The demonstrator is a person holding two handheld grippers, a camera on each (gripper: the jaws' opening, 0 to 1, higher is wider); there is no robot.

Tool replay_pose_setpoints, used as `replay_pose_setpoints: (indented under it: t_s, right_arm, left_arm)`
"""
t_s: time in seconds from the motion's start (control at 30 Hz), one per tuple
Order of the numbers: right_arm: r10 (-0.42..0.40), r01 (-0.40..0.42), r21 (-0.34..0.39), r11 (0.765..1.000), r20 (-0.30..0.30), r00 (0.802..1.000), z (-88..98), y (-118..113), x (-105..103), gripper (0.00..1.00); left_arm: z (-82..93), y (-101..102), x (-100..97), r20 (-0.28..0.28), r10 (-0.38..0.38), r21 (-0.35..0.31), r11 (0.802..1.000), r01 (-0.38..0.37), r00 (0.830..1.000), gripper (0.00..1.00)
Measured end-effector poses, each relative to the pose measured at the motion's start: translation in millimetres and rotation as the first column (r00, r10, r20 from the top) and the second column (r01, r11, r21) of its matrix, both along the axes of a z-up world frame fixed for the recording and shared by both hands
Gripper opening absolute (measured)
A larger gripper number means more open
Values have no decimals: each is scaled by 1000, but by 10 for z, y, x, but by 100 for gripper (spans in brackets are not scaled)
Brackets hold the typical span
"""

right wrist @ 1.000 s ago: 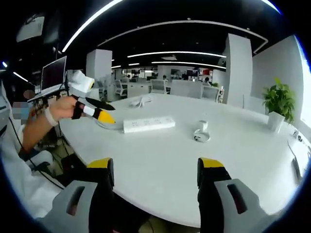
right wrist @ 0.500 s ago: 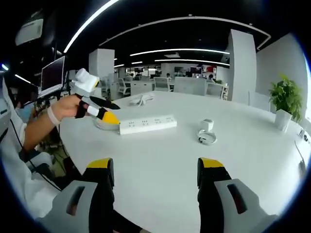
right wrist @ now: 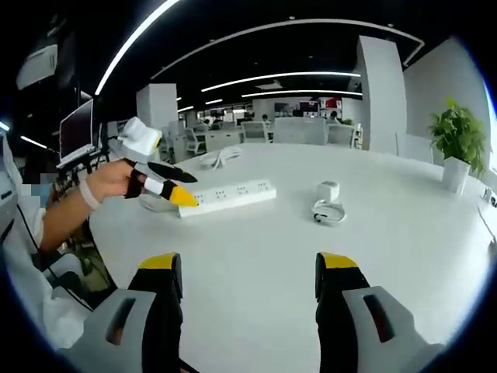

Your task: Straighten the power strip on the desk, plug the charger into it

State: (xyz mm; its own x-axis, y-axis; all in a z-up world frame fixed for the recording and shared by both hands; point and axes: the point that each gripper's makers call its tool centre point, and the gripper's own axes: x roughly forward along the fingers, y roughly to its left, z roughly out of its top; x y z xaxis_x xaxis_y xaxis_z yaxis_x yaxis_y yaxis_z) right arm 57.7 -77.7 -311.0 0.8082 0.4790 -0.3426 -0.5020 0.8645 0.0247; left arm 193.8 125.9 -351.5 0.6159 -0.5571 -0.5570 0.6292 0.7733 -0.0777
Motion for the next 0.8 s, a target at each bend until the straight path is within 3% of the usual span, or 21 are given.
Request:
replay_pose_setpoints:
  t_s: [0.4, 0.8]
  right_arm:
    - [1, -1, 17, 1000, -16, 1000, -78, 1, 12, 69]
    - [-2, 3, 33, 999, -21, 1000, -88, -24, 13, 68]
  left_arm:
    - [-222, -44, 120, -59, -7, 22, 1000, 9, 998, 86]
    - [-260, -121, 116, -70, -26, 17, 999, 28, 997, 83]
